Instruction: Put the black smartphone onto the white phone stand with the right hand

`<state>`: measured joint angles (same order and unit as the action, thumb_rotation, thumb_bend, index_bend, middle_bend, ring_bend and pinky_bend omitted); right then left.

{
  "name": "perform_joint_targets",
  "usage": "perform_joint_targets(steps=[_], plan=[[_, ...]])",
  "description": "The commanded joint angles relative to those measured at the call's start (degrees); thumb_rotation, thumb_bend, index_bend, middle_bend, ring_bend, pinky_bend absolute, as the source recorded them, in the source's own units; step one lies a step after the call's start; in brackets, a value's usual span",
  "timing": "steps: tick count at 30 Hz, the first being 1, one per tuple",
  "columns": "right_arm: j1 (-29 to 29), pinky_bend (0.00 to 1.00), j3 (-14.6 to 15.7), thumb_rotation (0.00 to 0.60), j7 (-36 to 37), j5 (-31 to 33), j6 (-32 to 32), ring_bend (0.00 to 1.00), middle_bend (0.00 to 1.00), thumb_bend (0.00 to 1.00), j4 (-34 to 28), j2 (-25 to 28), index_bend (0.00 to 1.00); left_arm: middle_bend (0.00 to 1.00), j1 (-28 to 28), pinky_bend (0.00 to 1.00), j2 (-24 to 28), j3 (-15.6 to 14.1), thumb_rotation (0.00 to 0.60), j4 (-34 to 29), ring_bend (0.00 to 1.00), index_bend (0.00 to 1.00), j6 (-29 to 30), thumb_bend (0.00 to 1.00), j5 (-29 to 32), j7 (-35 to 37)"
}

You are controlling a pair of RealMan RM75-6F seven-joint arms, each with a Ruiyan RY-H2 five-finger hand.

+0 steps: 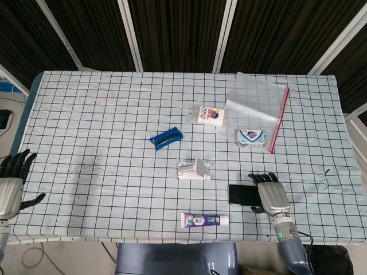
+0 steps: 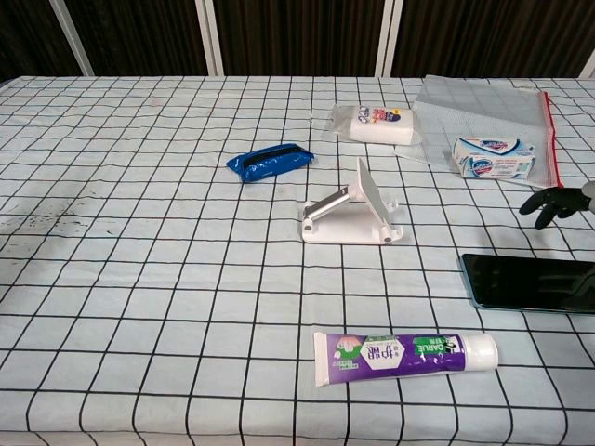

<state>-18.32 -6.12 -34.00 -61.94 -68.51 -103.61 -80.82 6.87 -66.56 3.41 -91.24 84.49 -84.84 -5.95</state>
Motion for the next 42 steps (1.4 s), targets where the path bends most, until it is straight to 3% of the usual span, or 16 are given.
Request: perform_joint_targets(steps=[1, 12, 33, 42], plan=[[-0.36, 0.14, 0.17, 0.600, -0.37, 0.65, 0.07, 0.20, 0.27, 0.13, 0.40, -0.64, 0.23, 0.00, 0.00, 0.00, 0.02, 0.05, 0.600, -0.04, 0.00, 0.00, -0.04, 0.00, 0.14, 0.05], [-1.21, 0.14, 0.76, 0.600, -2.22, 4.82, -0.13, 0.20, 0.28, 0.14, 1.77, -2.78, 0.25, 0.00, 0.03, 0.00, 0.23, 0.11, 0.600, -0.26, 0.00, 0.00, -0.29, 0.00, 0.53, 0.45], [-2.74, 0.14, 0.99, 0.600, -1.46, 6.64, -0.47, 0.21, 0.32, 0.20, 4.54, -5.14, 0.32, 0.00, 0.11, 0.00, 0.43, 0.25, 0.600, -0.56, 0.00, 0.00, -0.50, 0.00, 1.01, 0.91], [-3.10, 0.14, 0.98, 0.600, -1.30, 7.18, -0.68, 0.21, 0.33, 0.29, 4.50, -5.28, 0.34, 0.00, 0.08, 0.00, 0.49, 0.21, 0.600, -0.67, 0.00, 0.00, -0.51, 0.00, 1.04, 0.99]])
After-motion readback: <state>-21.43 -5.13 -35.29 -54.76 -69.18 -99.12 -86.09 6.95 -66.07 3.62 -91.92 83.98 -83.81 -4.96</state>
